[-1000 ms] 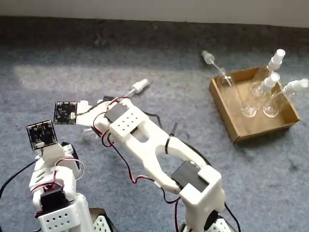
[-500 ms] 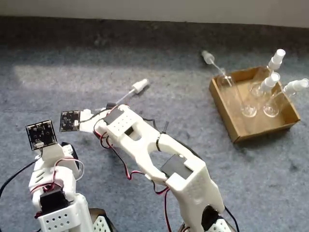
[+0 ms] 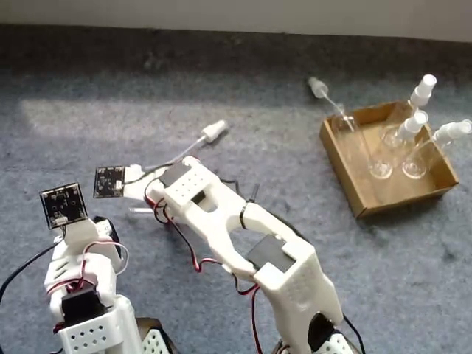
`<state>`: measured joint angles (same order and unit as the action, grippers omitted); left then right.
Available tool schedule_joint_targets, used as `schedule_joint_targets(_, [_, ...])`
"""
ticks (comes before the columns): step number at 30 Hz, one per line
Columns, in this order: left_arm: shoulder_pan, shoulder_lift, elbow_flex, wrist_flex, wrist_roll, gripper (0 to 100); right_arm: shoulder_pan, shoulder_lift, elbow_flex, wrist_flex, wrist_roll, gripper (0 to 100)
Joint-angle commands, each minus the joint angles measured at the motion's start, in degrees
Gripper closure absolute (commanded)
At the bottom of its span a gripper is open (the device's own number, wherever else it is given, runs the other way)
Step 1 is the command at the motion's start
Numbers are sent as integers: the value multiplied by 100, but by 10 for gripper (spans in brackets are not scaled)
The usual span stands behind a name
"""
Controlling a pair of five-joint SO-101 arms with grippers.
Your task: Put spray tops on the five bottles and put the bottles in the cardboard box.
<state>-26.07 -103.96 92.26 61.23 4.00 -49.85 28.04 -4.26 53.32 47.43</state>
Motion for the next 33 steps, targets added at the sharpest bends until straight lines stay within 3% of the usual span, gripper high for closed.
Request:
schedule_joint_targets(1, [119,-4,-22,-141,-35,993,189,-699,-207,233,-88,974])
schedule_joint_targets(5, [119,-4,-22,-141,-35,993,453,-1279,-180,242,-721,974])
schedule_joint_targets(10, [119,-4,-22,-141,-35,993,866,-1842,-136,259,-826,974])
schedule_joint_targets(19, [119,-4,-22,-141,-35,993,1411,-2097,-145,1095,-1653,974])
schedule_joint_targets(25, [119,-4,-22,-141,-35,993,1851,-2308,-145,1771,-1609,974])
schedule_joint_targets(33, [119,-4,-13,-132,-35,993,2589,-2334,-136,2686,-79,974])
